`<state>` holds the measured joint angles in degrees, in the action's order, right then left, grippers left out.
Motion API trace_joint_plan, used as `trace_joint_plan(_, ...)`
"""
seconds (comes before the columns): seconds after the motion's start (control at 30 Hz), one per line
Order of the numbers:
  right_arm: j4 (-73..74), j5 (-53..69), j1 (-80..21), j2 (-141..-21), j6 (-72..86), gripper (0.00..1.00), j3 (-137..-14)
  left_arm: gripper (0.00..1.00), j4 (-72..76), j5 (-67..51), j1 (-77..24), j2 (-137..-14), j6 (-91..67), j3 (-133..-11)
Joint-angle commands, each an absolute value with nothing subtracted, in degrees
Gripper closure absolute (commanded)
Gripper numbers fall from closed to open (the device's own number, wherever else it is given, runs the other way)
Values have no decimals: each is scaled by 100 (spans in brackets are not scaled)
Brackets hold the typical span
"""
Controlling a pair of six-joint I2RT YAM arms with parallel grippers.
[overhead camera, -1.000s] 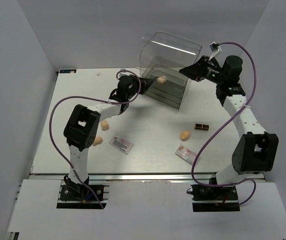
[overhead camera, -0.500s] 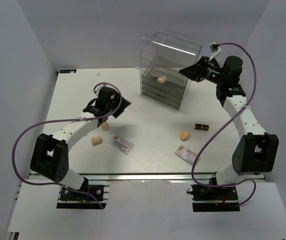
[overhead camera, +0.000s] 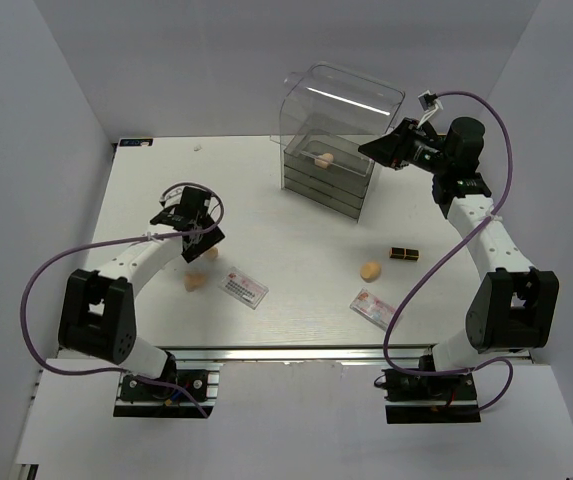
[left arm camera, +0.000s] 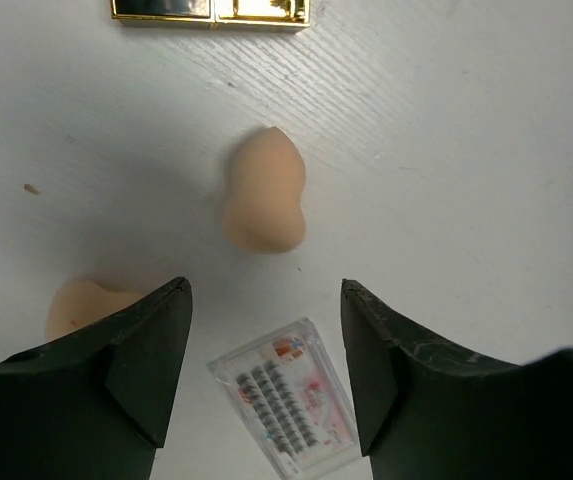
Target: Organize the makeup
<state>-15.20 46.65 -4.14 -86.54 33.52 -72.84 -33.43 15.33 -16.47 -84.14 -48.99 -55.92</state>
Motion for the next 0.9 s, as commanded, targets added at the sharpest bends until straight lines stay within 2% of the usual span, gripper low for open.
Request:
trace_joint_plan(0.0,-1934,4852,-404,-8297,3296,67,-7313,30,-3350,1661,-1547,-8744,-4509,-5748)
trace_joint_plan(0.2,-1934,4834,-404,-8288,3296,67,-7339,35,-3217,1424,-1450,-9289,-4316,-6090)
trace_joint_plan(0.33,-1934,4825,-396,-8297,3296,66,-7356,44,-3120,1345,-1441,-9474,-4280,-6126)
trace_joint_plan(0.43,-1925,4834,-404,-8279,3296,66,-7356,58,-3024,1275,-1433,-9484,-4298,-6047)
trace_joint_plan(0.47,-1916,4825,-387,-8279,3296,66,-7356,66,-2989,1266,-1433,-9457,-4333,-6021)
trace_joint_plan(0.6,-1916,4825,-387,-8262,3296,66,-7348,81,-2743,994,-1433,-9247,-4447,-5915)
trace_joint_plan(0.7,-1907,4825,-378,-8262,3296,66,-7339,91,-2331,380,-1433,-8957,-4579,-5845)
trace_joint_plan(0.87,-1899,4816,-378,-8253,3270,67,-7348,100,-838,-1261,-1433,-8429,-5412,-5336)
